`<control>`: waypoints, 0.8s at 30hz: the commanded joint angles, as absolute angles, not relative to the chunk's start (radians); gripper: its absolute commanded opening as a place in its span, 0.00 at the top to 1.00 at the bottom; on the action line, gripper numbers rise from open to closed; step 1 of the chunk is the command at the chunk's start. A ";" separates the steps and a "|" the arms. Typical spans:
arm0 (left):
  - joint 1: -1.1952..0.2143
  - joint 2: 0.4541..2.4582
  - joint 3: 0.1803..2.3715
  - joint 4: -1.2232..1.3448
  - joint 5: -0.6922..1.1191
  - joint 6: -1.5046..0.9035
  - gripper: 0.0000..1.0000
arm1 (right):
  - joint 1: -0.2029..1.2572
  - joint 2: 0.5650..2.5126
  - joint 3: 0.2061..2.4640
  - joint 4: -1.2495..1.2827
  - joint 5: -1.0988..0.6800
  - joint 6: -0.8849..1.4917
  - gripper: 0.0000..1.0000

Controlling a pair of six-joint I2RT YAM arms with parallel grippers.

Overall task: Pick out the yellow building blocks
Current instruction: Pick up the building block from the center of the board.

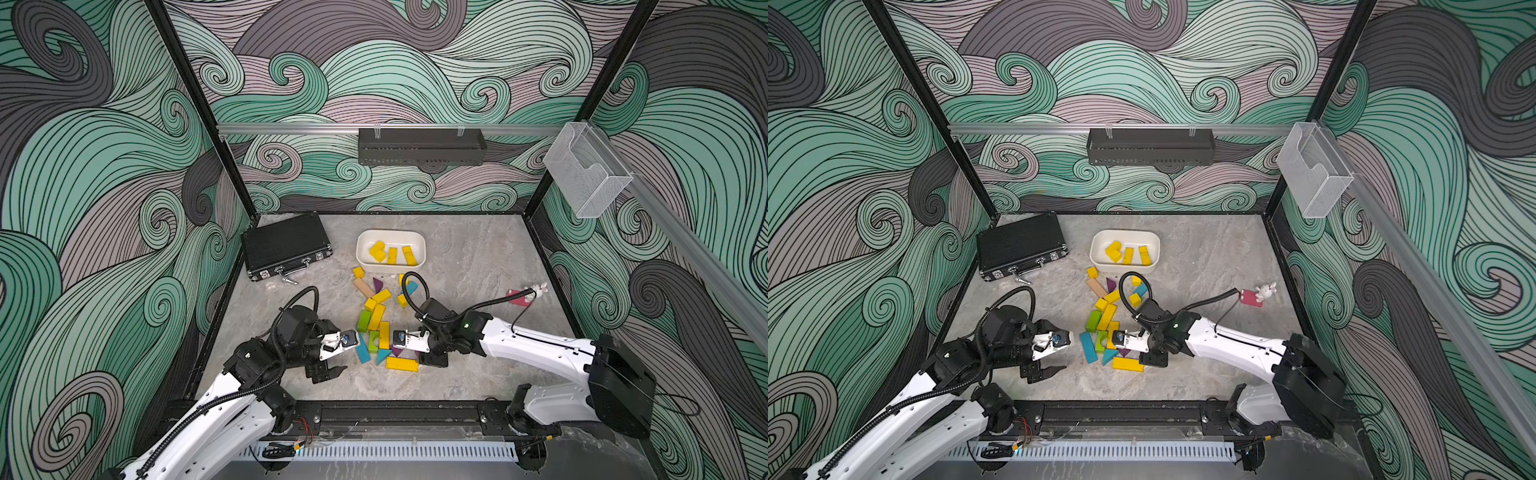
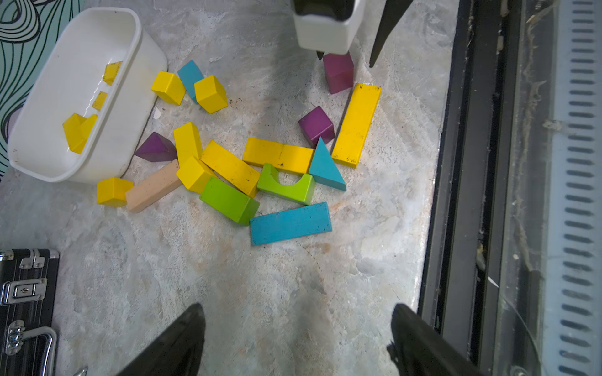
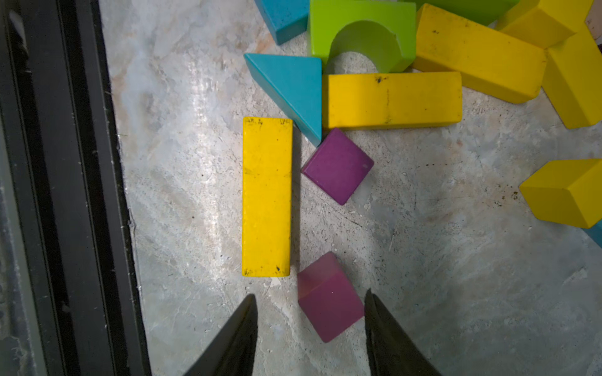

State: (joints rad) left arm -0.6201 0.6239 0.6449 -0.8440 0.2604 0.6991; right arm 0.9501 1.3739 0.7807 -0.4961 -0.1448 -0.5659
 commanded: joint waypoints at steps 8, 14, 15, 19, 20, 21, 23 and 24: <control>-0.638 0.723 0.634 -0.757 0.292 0.665 0.12 | 0.967 1.453 0.816 -0.444 -0.230 -0.495 0.45; -0.640 0.806 0.609 -0.653 0.276 0.602 0.12 | 1.013 1.493 0.833 -0.451 -0.203 -0.503 0.46; -0.640 0.812 0.600 -0.633 0.264 0.591 0.12 | 1.020 1.503 0.837 -0.450 -0.195 -0.505 0.46; -0.640 0.806 0.577 -0.604 0.218 0.590 0.12 | 1.037 1.543 0.855 -0.450 -0.175 -0.507 0.47; -0.640 0.800 0.575 -0.603 0.209 0.592 0.12 | 1.039 1.554 0.860 -0.450 -0.173 -0.507 0.47; -0.640 0.791 0.572 -0.603 0.200 0.594 0.12 | 1.044 1.565 0.866 -0.451 -0.171 -0.508 0.48; -0.639 0.772 0.565 -0.599 0.190 0.592 0.12 | 1.053 1.589 0.875 -0.456 -0.174 -0.512 0.50; -0.640 0.764 0.560 -0.598 0.186 0.592 0.12 | 1.058 1.600 0.881 -0.456 -0.175 -0.514 0.50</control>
State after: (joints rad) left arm -0.6319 0.7902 0.5663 -0.6254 0.2161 0.6064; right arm 1.0443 1.5791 0.8536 -0.4450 -0.1829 -0.5125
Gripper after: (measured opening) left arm 0.882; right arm 0.499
